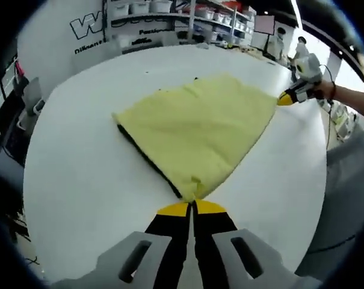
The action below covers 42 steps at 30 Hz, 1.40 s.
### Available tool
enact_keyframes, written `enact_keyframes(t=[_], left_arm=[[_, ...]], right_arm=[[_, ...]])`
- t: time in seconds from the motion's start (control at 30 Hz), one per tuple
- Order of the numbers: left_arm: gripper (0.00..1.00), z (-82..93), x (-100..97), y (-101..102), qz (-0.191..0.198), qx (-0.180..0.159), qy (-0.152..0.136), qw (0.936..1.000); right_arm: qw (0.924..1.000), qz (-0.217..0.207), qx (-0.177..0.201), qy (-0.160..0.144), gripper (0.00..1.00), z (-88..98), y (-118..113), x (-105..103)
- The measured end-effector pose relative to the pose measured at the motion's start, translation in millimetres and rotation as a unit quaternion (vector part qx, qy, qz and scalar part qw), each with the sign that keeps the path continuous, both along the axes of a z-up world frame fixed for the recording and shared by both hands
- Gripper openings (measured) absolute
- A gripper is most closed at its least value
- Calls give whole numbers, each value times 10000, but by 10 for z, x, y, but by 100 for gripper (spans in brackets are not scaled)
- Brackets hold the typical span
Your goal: Fold the garment on the visible template until the final outline fits inside the template.
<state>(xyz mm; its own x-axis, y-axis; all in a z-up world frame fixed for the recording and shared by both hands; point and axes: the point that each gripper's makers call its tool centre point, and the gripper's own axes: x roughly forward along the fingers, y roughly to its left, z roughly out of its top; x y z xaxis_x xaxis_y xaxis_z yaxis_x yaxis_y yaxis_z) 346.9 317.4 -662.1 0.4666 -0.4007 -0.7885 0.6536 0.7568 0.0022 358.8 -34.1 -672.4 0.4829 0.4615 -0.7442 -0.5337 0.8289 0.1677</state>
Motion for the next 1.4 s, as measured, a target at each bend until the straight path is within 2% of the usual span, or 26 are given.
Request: enact_keyframes(t=[0.07, 0.1, 0.17, 0.23, 0.27, 0.4, 0.47, 0.57, 0.6, 0.7, 0.73, 0.77, 0.87, 0.9, 1.0, 1.03, 1.13, 1.2, 1.23, 1.3, 1.37, 1.4], left_arm=[[5, 20, -4, 21, -60, 44, 19, 10000], [5, 46, 22, 38, -196, 151, -85, 9997], [5, 63, 29, 37, -221, 188, -99, 9995], [5, 75, 13, 21, -426, 349, -143, 9984], [5, 59, -12, 21, -615, 536, -151, 9966], [5, -52, -121, 65, -781, 924, 58, 9926], [5, -102, -117, 95, -778, 907, 33, 9928], [5, -40, -184, 82, -686, 712, 54, 9951], [5, -29, -193, 85, -654, 682, 60, 9955], [5, 39, -164, 118, -362, 528, 14, 9980], [5, 80, -133, 137, -107, 400, -17, 9991], [5, 118, -95, 139, -7, 262, -99, 9996], [5, 204, -72, 126, 301, -121, -59, 9995], [5, 215, -44, 129, 495, -265, -76, 9984], [10, 240, -28, 138, 598, -305, -79, 9977], [12, 249, -14, 117, 745, -446, -68, 9962], [26, 238, 39, 99, 1272, -814, 53, 9885], [31, 215, 90, 129, 1634, -900, 95, 9824], [32, 201, 136, 118, 1855, -1050, 126, 9769], [36, 185, 173, 109, 2071, -1136, 174, 9715], [36, 172, 197, 86, 2042, -1120, 185, 9723], [35, 163, 219, 79, 2108, -1140, 200, 9706]], right_arm=[[10000, -9, 30, 12, 0, 6, 3, -8], [10000, 17, 27, 18, 0, 4, 7, -15], [9999, 87, -18, 58, 0, -8, 10, -46], [10000, 54, -37, 65, 0, -14, -2, -50], [9999, 27, -12, 101, 0, -22, -4, -60], [9998, 45, -75, 155, 0, -49, -27, -97], [9997, 28, -96, 200, 0, -58, -50, -113], [9992, 93, -244, 288, 0, -84, -96, -172], [9993, 137, -288, 194, 0, -83, -115, -162], [9991, 28, -282, 304, 0, -97, -151, -179], [9991, -9, -284, 301, 0, -98, -162, -173], [9992, -29, -279, 285, 0, -83, -174, -170], [9997, -92, -144, 180, 0, -5, -165, -150], [9998, -140, -44, 149, 3, 31, -152, -133], [9996, -208, 134, 162, 18, 99, -126, -111], [9994, -237, 194, 139, 20, 117, -112, -89], [9991, -283, 299, 122, 18, 153, -82, -34], [9986, -347, 372, 122, 20, 163, -64, 20], [9981, -400, 430, 171, 22, 158, -48, 54], [9975, -437, 498, 245, 27, 132, -18, 104], [9979, -391, 415, 298, 28, 90, 3, 114], [9980, -368, 399, 311, 28, 82, 10, 114]])
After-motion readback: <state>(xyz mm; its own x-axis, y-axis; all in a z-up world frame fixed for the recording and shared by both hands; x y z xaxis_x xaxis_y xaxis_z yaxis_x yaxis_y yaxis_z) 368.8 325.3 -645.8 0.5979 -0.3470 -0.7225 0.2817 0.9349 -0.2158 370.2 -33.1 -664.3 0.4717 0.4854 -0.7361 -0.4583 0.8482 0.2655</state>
